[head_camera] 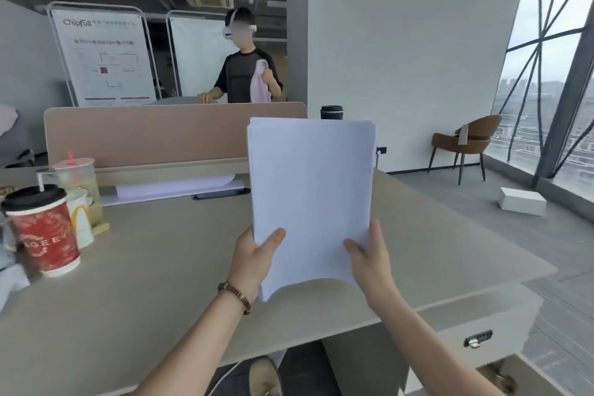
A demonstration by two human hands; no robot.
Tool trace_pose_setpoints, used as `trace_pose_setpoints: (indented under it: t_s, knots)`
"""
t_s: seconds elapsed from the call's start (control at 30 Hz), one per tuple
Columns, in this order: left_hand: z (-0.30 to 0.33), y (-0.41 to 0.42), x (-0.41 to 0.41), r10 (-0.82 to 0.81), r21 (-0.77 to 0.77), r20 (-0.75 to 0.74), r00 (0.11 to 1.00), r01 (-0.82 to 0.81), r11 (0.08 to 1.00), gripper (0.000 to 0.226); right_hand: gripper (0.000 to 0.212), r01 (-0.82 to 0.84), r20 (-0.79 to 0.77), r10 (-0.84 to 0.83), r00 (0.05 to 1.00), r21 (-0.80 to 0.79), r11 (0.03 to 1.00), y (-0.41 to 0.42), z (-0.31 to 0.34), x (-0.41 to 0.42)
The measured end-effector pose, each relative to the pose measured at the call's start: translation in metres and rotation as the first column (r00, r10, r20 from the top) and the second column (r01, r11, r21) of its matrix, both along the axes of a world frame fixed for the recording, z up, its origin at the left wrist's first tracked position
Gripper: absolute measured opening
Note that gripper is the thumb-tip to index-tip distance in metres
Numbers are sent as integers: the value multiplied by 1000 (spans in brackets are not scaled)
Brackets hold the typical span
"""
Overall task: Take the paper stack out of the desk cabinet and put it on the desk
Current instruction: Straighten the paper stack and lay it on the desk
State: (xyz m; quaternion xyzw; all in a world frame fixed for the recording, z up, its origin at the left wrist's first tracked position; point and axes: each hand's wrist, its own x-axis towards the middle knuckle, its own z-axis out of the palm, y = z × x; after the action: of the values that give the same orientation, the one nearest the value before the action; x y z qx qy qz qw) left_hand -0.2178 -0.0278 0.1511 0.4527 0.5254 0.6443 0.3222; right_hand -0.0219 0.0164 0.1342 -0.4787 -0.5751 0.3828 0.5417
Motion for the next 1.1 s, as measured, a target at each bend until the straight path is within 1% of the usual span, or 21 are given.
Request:
trace_pose_setpoints:
  t_s: [0.1, 0.23, 0.33, 0.43, 0.5, 0.6, 0.8, 0.9, 1.0, 1.1]
  knots:
    - [-17, 5, -4, 3, -20, -4, 1000, -3, 1000, 15, 24, 9, 13, -9, 1000, -12, 1000, 3, -14, -4]
    - [-25, 9, -6, 26, -38, 65, 998, -23, 999, 9, 29, -6, 6, 6, 1000, 8, 1000, 3, -15, -6]
    - [-21, 9, -7, 6, -52, 102, 995, -1, 999, 7, 27, -47, -2, 47, 999, 37, 998, 4, -12, -2]
    - [-14, 9, -10, 1, -23, 141, 990, 3, 1000, 12, 23, -78, -50, 81, 995, 60, 995, 10, 3, 1]
    - [-11, 9, -10, -14, 24, 164, 986, 11, 1000, 21, 24, -95, -94, 103, 990, 80, 992, 14, 16, 0]
    - [-17, 8, -4, -4, 30, 144, 990, -1, 1000, 28, 26, -92, -138, 103, 985, 82, 992, 18, 20, -6]
    - [-28, 11, -3, 58, -16, 109, 992, -57, 998, 17, 18, -62, -123, 67, 990, 44, 997, 17, 1, -12]
    - [-33, 12, -4, 49, -53, 73, 996, -45, 998, 17, 19, -72, -112, 79, 991, 66, 995, 15, -3, -11]
    - [-40, 11, -6, 47, -110, 29, 998, -43, 993, 14, 20, -104, -78, 106, 991, 35, 994, 12, -14, -8]
    - [-40, 11, -6, 48, -99, -2, 999, -48, 994, 12, 22, -108, -57, 110, 992, 40, 993, 14, -22, -4]
